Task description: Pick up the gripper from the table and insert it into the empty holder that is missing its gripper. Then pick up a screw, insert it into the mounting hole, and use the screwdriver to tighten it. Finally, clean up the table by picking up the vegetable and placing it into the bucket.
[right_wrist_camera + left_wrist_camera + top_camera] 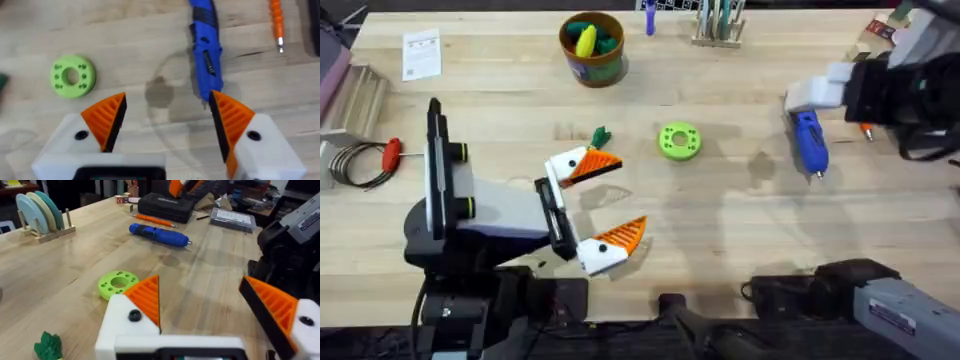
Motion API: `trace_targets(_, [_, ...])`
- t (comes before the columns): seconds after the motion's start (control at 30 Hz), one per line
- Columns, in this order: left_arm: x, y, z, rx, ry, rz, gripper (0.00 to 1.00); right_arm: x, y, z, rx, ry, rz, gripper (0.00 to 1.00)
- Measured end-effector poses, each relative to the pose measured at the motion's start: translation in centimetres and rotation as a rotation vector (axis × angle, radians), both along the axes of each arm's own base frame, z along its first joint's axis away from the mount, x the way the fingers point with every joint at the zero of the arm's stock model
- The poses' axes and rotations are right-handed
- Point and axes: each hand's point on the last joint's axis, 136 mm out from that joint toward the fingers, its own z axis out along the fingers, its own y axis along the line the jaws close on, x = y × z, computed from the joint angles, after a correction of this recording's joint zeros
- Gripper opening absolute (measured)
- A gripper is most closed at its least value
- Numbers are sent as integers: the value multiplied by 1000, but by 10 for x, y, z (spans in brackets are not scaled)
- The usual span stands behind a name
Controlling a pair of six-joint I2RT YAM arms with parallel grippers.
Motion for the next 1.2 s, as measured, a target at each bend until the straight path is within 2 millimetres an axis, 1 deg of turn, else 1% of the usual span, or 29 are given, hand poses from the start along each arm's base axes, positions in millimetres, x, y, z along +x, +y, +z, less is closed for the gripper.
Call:
trace_targets(0.1, [0, 0, 0, 0, 0, 0, 985, 7, -12, -3, 1, 2, -50, 991])
trace_targets(0.23, [0, 0, 0, 0, 0, 0, 985, 13, -18, -9, 0, 21, -75, 991])
trace_targets(0.53, [0, 0, 0, 0, 0, 0, 986, 19, -18, -25, -5, 82, -75, 991])
trace_targets(1.03, [0, 0, 0, 10, -24, -1, 990, 19, -18, -25, -5, 82, -75, 992])
trace_targets(1.2, [0, 0, 0, 17, -41, -1, 930, 19, -18, -25, -5, 82, -75, 992])
